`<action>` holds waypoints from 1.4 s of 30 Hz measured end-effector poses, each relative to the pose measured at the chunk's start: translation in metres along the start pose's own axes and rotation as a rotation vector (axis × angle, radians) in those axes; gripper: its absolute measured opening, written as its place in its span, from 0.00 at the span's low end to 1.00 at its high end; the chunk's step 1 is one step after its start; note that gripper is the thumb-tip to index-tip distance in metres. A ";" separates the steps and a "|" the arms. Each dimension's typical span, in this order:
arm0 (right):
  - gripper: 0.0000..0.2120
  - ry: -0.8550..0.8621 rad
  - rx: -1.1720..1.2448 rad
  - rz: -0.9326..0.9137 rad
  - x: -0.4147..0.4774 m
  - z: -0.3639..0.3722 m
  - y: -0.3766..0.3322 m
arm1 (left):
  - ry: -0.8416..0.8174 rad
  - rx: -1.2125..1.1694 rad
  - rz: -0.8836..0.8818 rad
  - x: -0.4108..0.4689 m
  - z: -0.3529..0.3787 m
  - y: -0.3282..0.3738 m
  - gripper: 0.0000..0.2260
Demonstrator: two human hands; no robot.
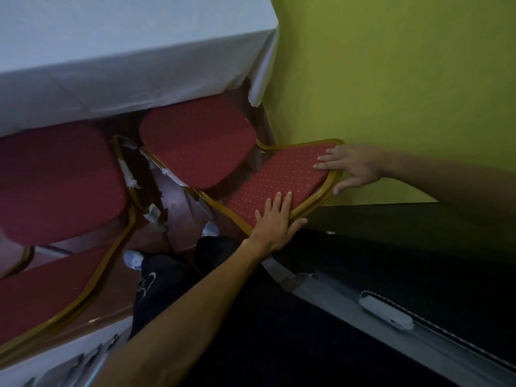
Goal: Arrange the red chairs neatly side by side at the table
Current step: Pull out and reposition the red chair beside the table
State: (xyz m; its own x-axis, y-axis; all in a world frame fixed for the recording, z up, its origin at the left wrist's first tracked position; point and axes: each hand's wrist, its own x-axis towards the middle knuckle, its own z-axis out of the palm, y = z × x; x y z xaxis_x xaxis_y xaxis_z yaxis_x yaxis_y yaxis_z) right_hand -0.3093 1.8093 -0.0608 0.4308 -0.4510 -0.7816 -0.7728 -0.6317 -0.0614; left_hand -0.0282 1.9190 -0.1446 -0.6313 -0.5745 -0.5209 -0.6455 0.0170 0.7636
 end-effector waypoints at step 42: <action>0.54 0.189 -0.005 0.278 -0.003 0.036 -0.162 | -0.169 0.212 0.065 -0.087 -0.024 -0.070 0.35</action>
State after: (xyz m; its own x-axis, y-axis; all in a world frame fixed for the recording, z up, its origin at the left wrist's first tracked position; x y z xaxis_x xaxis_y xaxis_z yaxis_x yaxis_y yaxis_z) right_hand -0.2022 1.9350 -0.0707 0.2833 -0.7150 -0.6392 -0.8707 -0.4711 0.1411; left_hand 0.0824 1.9485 -0.1436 -0.7253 -0.4225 -0.5435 -0.6659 0.2304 0.7096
